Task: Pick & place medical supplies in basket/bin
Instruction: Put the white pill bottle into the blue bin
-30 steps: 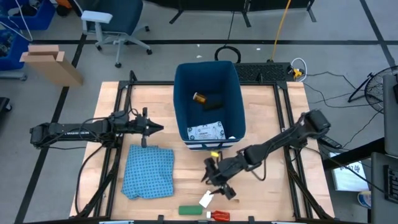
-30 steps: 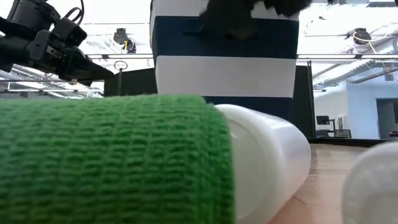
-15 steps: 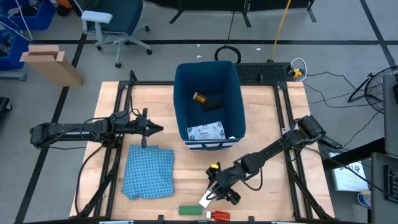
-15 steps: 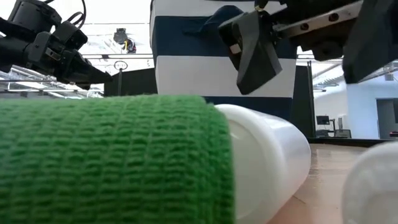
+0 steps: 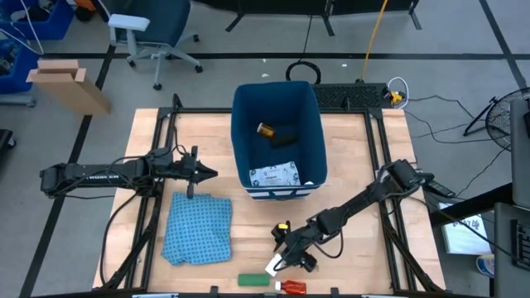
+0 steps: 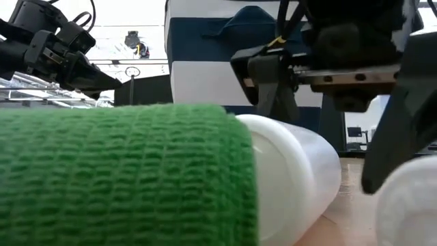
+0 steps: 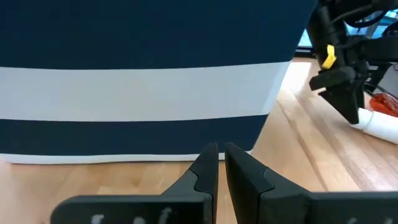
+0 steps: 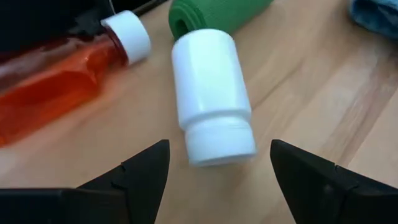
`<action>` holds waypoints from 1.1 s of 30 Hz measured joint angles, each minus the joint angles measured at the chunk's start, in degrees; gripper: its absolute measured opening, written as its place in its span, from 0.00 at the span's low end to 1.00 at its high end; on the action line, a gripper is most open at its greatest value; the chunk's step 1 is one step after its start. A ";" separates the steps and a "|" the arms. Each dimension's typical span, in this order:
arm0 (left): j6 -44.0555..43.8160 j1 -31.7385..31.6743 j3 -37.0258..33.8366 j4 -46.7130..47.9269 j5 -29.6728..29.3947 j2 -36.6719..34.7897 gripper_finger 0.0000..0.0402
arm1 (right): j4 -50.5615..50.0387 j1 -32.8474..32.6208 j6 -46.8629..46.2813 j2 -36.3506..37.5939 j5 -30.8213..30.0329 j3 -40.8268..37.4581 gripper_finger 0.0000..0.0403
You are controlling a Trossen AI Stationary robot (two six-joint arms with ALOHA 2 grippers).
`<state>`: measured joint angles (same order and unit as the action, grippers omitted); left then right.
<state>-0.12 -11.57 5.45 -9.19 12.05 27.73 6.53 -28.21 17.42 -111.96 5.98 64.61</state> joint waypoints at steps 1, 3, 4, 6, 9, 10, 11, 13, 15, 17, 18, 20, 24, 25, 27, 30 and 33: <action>0.00 -0.01 0.00 0.02 -0.03 0.00 0.08 | 0.88 0.01 0.00 -0.32 -0.05 -0.01 0.67; 0.04 0.00 0.00 0.03 -0.03 0.02 0.08 | 2.64 0.04 0.00 -0.52 -0.15 -0.01 0.65; 0.03 0.00 0.00 0.02 0.00 0.00 0.08 | 3.01 0.02 0.24 -0.50 -0.12 -0.01 0.65; 0.03 -0.01 0.00 0.03 -0.04 0.02 0.08 | 3.73 0.02 0.27 -0.48 0.03 0.01 0.62; 0.04 -0.01 0.00 -0.02 -0.04 0.01 0.08 | 3.35 0.17 -0.37 -0.50 2.07 -0.01 0.57; 0.04 0.00 0.00 0.00 -0.02 0.02 0.08 | 3.35 0.28 -0.61 -0.49 3.03 -0.01 0.55; 0.04 -0.02 0.00 -0.02 -0.02 0.00 0.08 | 3.44 0.36 -0.81 -0.48 3.33 0.01 0.53; 0.04 0.00 0.00 -0.02 -0.02 0.00 0.08 | 3.33 0.39 -0.86 -0.48 3.29 -0.01 0.48; 0.04 0.00 0.00 0.00 -0.02 0.00 0.08 | 3.18 0.46 -1.36 -0.48 3.37 -0.01 0.44; 0.04 0.00 0.00 -0.01 -0.02 0.01 0.08 | 3.21 0.81 -3.08 -0.48 3.82 -0.01 0.38; 0.04 0.00 0.00 0.00 -0.02 0.02 0.08 | 3.04 1.08 -4.22 -0.48 4.65 -0.01 0.36; 0.04 0.00 0.00 0.00 -0.02 0.00 0.08 | 2.63 1.58 -6.54 -0.48 4.90 0.01 0.30; 0.03 -0.01 0.00 0.05 -0.02 0.00 0.08 | 2.58 2.09 -8.96 0.57 4.78 0.14 0.23; -0.03 0.00 0.00 0.07 -0.02 0.02 0.08 | 2.51 2.11 -9.20 0.79 4.80 0.07 0.23; -0.04 0.00 0.00 0.09 0.00 0.00 0.08 | 1.98 2.33 -9.81 1.26 5.68 0.03 0.21; -0.10 0.00 0.00 0.11 0.00 0.00 0.08 | 0.80 2.90 -11.08 2.72 7.61 -0.06 0.16; -0.23 -0.01 0.00 0.15 0.20 0.00 0.08 | 0.94 3.13 -11.04 4.26 7.43 -0.75 0.10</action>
<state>-0.35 -11.58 5.45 -9.04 12.26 27.73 7.47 -25.08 6.38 -107.70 13.40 63.85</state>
